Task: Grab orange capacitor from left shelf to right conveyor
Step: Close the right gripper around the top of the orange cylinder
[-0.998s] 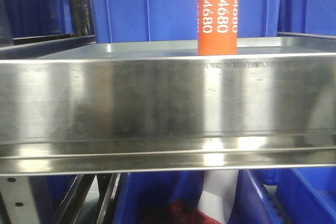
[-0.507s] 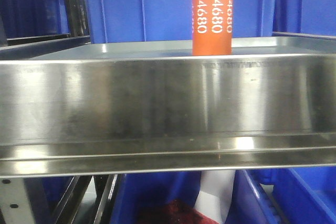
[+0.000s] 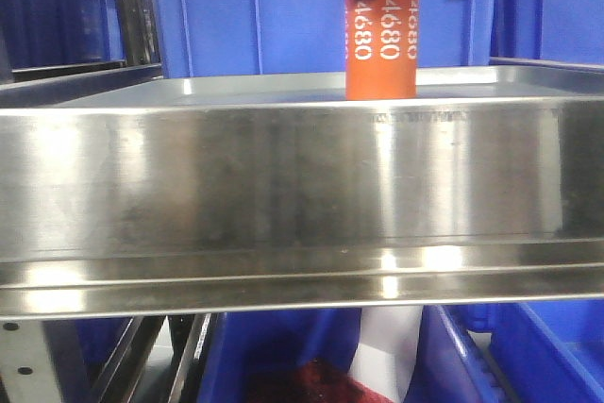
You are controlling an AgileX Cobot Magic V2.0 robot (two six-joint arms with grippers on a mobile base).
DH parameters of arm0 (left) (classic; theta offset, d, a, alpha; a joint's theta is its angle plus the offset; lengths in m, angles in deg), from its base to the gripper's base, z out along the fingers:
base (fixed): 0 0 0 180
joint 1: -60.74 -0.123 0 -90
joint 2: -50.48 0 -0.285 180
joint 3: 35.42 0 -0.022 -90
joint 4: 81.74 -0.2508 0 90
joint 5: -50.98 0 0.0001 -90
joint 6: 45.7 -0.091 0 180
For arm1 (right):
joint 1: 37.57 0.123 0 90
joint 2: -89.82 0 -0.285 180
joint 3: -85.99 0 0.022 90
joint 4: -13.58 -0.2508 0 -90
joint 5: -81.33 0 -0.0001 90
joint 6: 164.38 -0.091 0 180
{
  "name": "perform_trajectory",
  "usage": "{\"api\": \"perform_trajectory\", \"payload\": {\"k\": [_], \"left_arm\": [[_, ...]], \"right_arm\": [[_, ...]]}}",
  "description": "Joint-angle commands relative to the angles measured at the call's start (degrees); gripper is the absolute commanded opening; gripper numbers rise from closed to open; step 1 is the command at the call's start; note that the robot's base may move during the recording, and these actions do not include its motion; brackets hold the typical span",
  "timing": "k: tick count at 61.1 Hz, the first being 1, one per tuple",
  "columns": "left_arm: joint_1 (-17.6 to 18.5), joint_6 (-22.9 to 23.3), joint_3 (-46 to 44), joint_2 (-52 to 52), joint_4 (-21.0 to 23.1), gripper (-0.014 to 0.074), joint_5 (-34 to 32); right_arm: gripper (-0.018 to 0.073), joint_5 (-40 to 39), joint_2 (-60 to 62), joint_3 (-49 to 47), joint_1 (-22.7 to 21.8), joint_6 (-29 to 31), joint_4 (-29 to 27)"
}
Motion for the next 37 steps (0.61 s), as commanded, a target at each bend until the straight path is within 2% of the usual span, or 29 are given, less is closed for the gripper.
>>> {"api": "perform_trajectory", "payload": {"k": [1,5,7,11,14,15,16,20,25,37], "left_arm": [[0.4,0.0,-0.4,-0.6,0.3,-0.0105,-4.8],[0.4,0.0,-0.4,-0.6,0.3,-0.0105,-4.8],[0.4,0.0,-0.4,-0.6,0.3,-0.0105,-4.8],[0.4,0.0,-0.4,-0.6,0.3,-0.0105,-4.8],[0.4,0.0,-0.4,-0.6,0.3,-0.0105,-4.8],[0.4,0.0,-0.4,-0.6,0.3,-0.0105,-4.8],[0.4,0.0,-0.4,-0.6,0.3,-0.0105,-4.8],[0.4,0.0,-0.4,-0.6,0.3,-0.0105,-4.8],[0.4,0.0,-0.4,-0.6,0.3,-0.0105,-4.8],[0.4,0.0,-0.4,-0.6,0.3,-0.0105,-4.8]], "right_arm": [[0.0624,-8.9,-2.0,-2.1,0.0,0.5,0.0],[0.06,-10.9,-4.2,-2.1,0.0,0.5,-0.1],[0.0552,-11.6,-5.4,-2.1,0.0,0.5,-0.1],[0.0353,-12.1,-7.4,-2.1,0.0,0.4,-0.1],[0.0113,-11.8,-8.2,-2.1,0.0,0.4,-0.1],[0.005,-11.6,-8.2,-2.1,0.0,0.4,-0.1],[0.0024,-11.2,-8.2,-2.1,0.0,0.4,-0.2],[0.0094,-11.2,-7.7,-2.1,0.0,0.3,-0.2],[0.0048,-11.0,-6.4,-2.1,0.0,0.3,-0.2],[0.0059,-6.2,0.8,-1.9,0.0,0.3,-0.2]]}}
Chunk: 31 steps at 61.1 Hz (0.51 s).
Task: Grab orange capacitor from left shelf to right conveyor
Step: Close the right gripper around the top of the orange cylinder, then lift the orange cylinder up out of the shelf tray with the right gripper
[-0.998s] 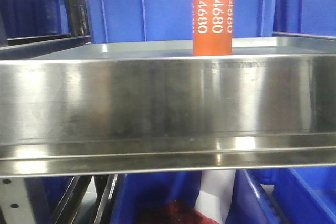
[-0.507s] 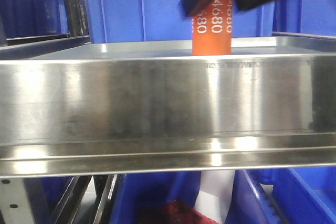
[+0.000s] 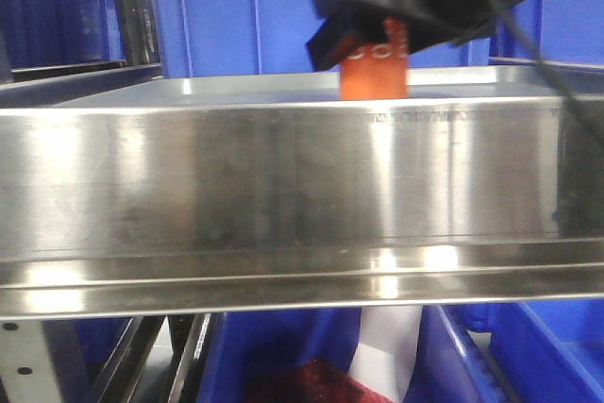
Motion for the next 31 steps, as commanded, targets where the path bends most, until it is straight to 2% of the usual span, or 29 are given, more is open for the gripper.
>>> {"api": "perform_trajectory", "payload": {"k": [1,22,31], "left_arm": [[0.4,0.0,-0.4,-0.6,0.3,-0.0105,-4.8],[0.4,0.0,-0.4,-0.6,0.3,-0.0105,-4.8],[0.4,0.0,-0.4,-0.6,0.3,-0.0105,-4.8]], "right_arm": [[0.0059,-1.4,6.5,-1.5,0.0,0.3,0.0],[0.0059,12.5,28.7,1.1,0.0,0.3,0.1],[0.0059,17.9,40.1,5.2,0.0,1.0,0.5]]}}
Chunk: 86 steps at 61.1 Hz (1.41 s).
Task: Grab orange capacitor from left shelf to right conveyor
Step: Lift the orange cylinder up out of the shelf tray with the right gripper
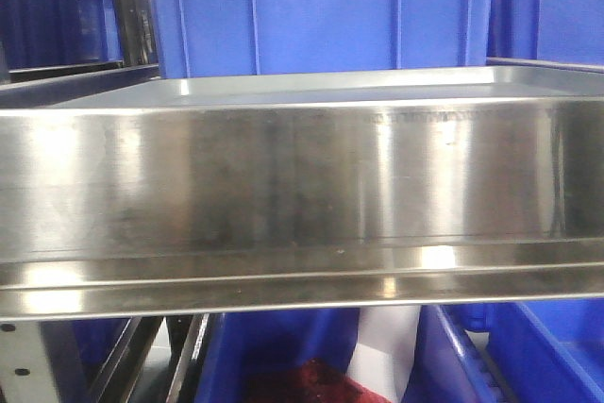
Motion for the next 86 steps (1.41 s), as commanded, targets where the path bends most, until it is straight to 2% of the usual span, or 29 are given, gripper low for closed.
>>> {"api": "perform_trajectory", "payload": {"k": [1,17,30,40,86], "left_arm": [[0.4,0.0,-0.4,-0.6,0.3,-0.0105,-4.8],[0.4,0.0,-0.4,-0.6,0.3,-0.0105,-4.8],[0.4,0.0,-0.4,-0.6,0.3,-0.0105,-4.8],[0.4,0.0,-0.4,-0.6,0.3,-0.0105,-4.8],[0.4,0.0,-0.4,-0.6,0.3,-0.0105,-4.8]], "right_arm": [[0.0059,-1.1,7.2,1.0,0.0,1.0,0.6],[0.0059,-1.3,27.0,12.0,0.0,1.0,0.7],[0.0059,-11.0,35.2,20.7,0.0,1.0,0.7],[0.0059,-16.7,36.6,24.5,0.0,1.0,0.7],[0.0059,-15.7,36.6,25.0,0.0,1.0,0.7]]}}
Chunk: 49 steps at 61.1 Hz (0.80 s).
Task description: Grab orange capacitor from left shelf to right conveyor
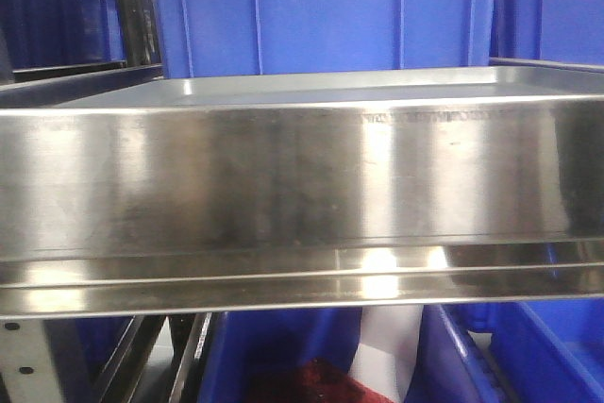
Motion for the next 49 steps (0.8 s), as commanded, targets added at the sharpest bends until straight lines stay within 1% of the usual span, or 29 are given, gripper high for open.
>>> {"api": "perform_trajectory", "payload": {"k": [1,20,34,49], "left_arm": [[0.4,0.0,-0.4,-0.6,0.3,-0.0105,-4.8],[0.4,0.0,-0.4,-0.6,0.3,-0.0105,-4.8],[-1.2,0.0,-0.4,-0.6,0.3,-0.0105,-4.8],[-1.2,0.0,-0.4,-0.6,0.3,-0.0105,-4.8]], "right_arm": [[0.0059,-5.8,-0.6,-1.7,0.0,0.6,0.7],[0.0059,-5.8,-0.6,-1.7,0.0,0.6,0.7],[0.0059,-5.9,-0.8,-1.7,0.0,0.6,0.7],[0.0059,-5.9,-0.7,-1.7,0.0,0.6,0.7]]}}
